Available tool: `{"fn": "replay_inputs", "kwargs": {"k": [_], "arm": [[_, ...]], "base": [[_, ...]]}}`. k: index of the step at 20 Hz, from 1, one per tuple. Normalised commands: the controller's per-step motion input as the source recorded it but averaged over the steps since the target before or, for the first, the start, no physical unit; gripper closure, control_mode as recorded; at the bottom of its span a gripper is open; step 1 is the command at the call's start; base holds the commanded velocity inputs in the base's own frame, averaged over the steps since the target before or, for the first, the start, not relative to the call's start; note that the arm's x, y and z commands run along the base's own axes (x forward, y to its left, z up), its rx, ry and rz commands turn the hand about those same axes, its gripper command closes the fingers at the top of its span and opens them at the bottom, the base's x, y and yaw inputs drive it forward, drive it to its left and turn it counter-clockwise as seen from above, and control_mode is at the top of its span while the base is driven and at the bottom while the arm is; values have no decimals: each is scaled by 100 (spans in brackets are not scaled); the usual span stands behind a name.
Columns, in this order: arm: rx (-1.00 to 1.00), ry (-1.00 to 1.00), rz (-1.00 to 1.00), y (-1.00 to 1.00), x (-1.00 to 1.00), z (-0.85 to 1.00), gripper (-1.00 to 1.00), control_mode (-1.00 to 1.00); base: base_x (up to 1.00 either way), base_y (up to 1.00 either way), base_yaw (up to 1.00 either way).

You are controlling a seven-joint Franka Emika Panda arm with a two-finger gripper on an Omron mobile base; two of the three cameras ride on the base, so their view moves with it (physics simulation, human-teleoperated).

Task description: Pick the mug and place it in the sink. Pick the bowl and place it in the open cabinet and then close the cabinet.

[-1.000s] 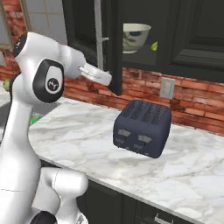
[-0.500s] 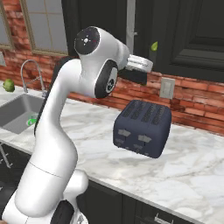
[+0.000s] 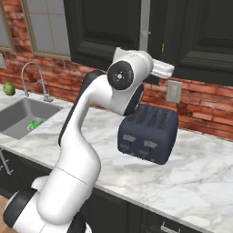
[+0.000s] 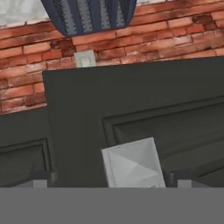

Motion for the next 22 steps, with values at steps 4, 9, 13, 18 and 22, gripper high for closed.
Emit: {"fn": "replay_inputs", "kwargs": {"k": [4, 9, 13, 18, 22], "arm": [[-43, 4, -13, 13, 97, 2, -100, -100], [-41, 20, -5, 3, 100, 16, -100, -100], [-32, 29, 0, -13, 100, 16, -100, -100], [-25, 32, 2, -11, 91, 2, -100, -100], [-13, 23, -4, 0, -13, 0, -100, -100]], "base": [[0, 0, 0], [0, 0, 0], [0, 0, 0], [0, 0, 0], [0, 0, 0]]}}
